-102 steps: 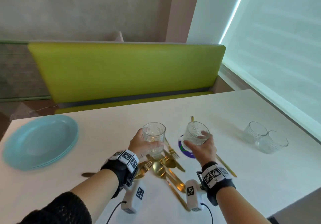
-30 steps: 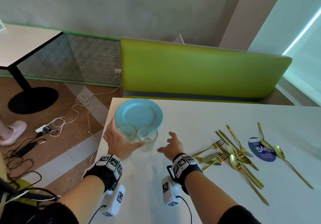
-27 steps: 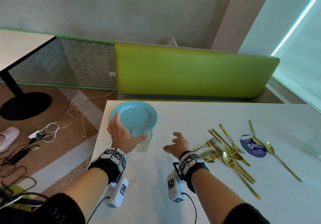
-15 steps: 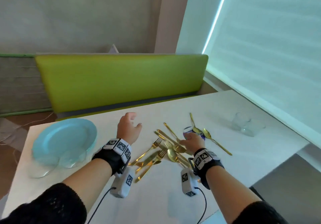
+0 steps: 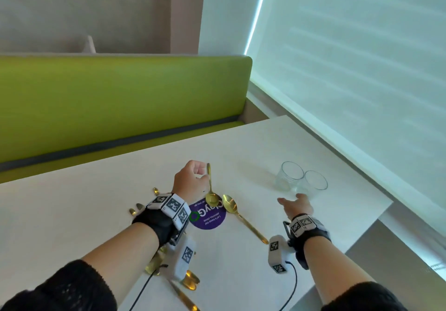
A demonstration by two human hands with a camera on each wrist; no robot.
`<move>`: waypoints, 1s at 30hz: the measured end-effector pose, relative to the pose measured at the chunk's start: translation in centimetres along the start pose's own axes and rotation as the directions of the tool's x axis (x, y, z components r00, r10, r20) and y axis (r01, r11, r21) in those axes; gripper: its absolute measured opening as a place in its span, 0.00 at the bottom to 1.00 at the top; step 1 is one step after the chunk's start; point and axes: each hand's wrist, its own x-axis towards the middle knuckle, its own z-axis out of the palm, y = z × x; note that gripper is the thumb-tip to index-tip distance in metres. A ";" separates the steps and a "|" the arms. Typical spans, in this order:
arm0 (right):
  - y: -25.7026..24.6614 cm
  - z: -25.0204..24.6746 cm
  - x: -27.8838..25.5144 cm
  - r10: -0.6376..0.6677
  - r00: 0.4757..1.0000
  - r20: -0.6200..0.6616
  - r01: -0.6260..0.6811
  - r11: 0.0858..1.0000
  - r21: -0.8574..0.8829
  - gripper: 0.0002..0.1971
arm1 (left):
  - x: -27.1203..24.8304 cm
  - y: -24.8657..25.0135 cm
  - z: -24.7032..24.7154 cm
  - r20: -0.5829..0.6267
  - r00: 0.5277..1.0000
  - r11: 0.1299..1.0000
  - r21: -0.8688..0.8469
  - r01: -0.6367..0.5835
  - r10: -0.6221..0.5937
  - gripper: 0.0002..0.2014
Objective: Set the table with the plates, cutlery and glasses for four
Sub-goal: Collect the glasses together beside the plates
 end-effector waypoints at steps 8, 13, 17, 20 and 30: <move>-0.2 1.2 6.9 0.023 1.000 -0.017 -0.020 0.991 0.133 0.43 | 4.0 -0.1 4.2 -0.024 0.996 0.996 0.023 0.084 -0.084 0.15; -0.5 3.6 8.9 -0.039 0.999 -0.033 0.044 0.986 0.160 0.49 | 5.1 -0.2 5.1 -0.021 0.991 0.991 0.032 0.130 -0.130 0.16; -1.2 4.5 10.1 -0.051 0.996 -0.072 0.065 0.976 0.209 0.53 | 5.7 -0.2 5.5 -0.029 0.988 0.987 0.043 0.155 -0.154 0.16; -2.2 5.0 10.9 -0.027 0.997 -0.074 0.044 0.972 0.230 0.53 | 6.0 -0.1 5.6 -0.031 0.986 0.985 0.053 0.165 -0.164 0.16; -2.4 6.1 10.2 -0.031 0.996 -0.082 0.052 0.965 0.256 0.43 | 6.0 0.4 7.8 0.075 0.985 0.988 0.031 0.153 -0.155 0.27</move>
